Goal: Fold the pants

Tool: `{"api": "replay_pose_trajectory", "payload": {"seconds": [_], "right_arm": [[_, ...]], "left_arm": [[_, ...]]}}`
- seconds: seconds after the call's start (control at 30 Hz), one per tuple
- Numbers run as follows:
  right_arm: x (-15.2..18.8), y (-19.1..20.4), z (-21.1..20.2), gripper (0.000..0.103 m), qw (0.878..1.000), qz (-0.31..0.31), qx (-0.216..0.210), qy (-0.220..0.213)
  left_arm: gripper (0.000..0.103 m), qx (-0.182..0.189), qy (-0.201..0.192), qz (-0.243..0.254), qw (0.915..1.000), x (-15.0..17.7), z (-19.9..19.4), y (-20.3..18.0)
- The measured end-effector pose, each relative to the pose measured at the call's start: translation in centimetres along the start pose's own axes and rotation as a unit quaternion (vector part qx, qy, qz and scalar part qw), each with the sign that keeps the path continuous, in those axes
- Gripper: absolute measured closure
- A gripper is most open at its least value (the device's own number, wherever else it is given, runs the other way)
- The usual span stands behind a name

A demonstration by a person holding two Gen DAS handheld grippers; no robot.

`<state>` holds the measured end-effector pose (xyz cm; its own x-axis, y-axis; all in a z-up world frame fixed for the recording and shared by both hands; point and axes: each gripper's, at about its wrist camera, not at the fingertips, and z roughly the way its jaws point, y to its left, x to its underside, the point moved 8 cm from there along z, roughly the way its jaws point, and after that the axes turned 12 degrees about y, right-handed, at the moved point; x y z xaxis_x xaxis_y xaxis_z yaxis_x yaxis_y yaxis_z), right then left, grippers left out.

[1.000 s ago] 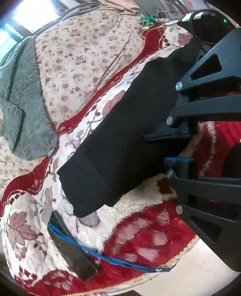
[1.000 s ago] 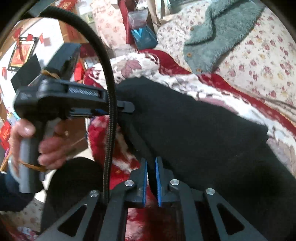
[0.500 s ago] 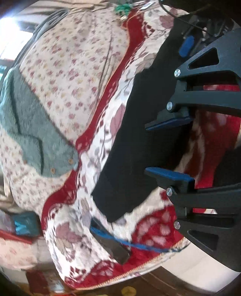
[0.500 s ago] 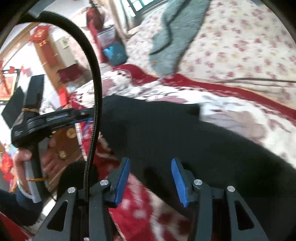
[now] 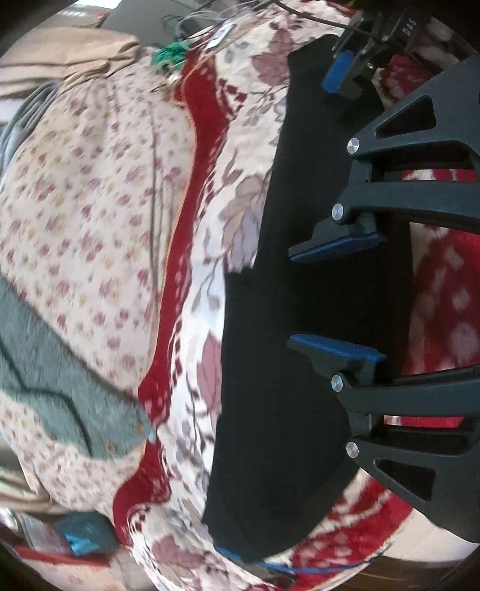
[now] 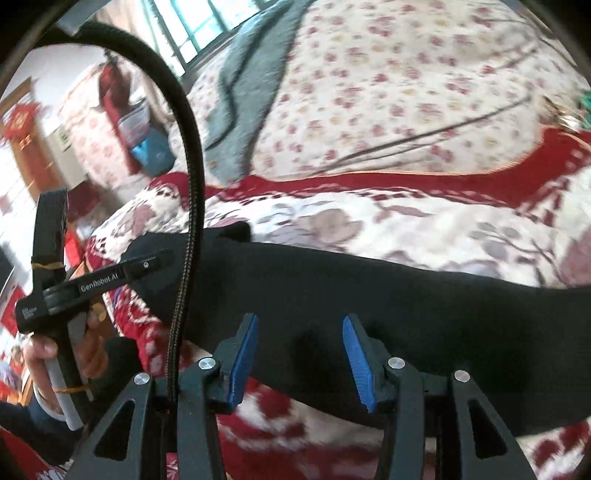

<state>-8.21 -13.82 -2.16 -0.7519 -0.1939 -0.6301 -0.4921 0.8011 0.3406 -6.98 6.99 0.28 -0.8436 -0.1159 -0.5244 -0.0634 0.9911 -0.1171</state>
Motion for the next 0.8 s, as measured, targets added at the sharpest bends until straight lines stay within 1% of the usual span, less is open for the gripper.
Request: {"api": "replay_pose_trajectory", "payload": {"seconds": [0.17, 0.3, 0.8], "right_arm": [[0.4, -1.7, -0.9, 0.055, 1.000, 0.022, 0.012, -0.007], [0.4, -2.4, -0.8, 0.055, 0.999, 0.033, 0.010, -0.005], [0.8, -3.4, -0.6, 0.055, 0.999, 0.048, 0.013, -0.003]], "left_arm": [[0.064, 0.002, 0.001, 0.021, 0.9998, -0.1, 1.0, -2.7], [0.064, 0.005, 0.006, 0.027, 0.9996, -0.1, 1.5, -3.8], [0.064, -0.005, 0.010, 0.035, 0.9993, 0.0, 2.6, -4.7]]}}
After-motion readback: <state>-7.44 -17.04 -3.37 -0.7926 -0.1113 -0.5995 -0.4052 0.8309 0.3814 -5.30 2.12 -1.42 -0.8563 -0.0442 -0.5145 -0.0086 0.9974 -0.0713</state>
